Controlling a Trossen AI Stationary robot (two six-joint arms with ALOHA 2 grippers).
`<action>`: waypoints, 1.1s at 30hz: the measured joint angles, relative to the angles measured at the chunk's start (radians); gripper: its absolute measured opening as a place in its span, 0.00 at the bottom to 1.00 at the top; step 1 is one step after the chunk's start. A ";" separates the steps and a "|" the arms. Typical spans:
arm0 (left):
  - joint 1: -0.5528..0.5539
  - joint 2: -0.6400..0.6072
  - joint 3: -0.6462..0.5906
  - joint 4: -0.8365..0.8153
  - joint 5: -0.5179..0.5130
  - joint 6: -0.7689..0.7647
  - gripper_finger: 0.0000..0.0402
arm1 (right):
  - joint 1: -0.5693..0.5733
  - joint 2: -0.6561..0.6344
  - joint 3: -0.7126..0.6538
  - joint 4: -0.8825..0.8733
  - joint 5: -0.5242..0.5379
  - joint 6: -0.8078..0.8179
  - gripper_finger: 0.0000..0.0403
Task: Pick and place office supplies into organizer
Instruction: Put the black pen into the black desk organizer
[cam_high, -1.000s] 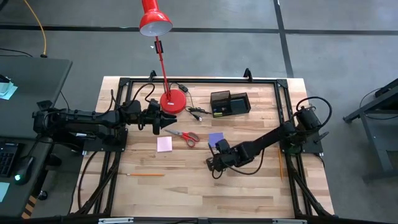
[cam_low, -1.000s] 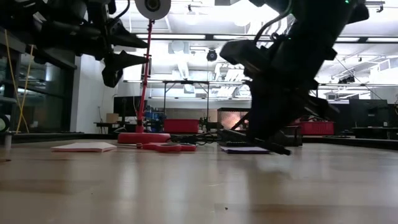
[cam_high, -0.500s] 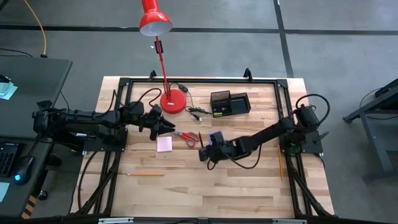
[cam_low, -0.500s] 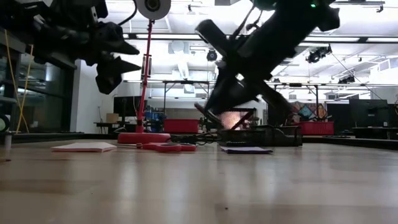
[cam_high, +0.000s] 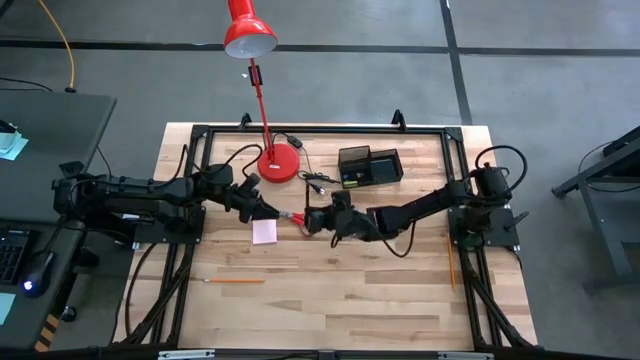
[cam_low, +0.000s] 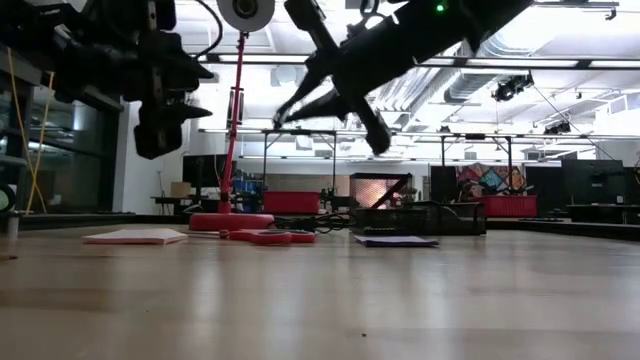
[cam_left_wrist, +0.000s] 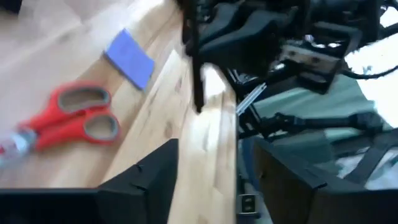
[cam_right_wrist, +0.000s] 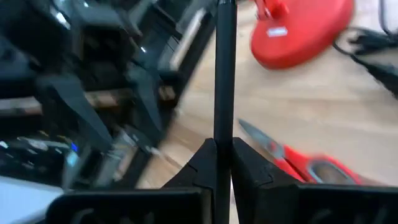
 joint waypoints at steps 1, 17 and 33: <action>0.000 0.000 0.000 0.001 0.000 -0.030 0.51 | -0.007 0.000 0.000 0.028 0.000 -0.008 0.03; 0.000 0.000 0.000 0.073 -0.133 -0.035 0.48 | -0.063 0.000 0.000 0.224 -0.001 -0.096 0.03; -0.002 0.100 0.001 0.239 -0.161 -0.068 0.45 | -0.089 0.000 0.000 0.224 -0.006 -0.096 0.03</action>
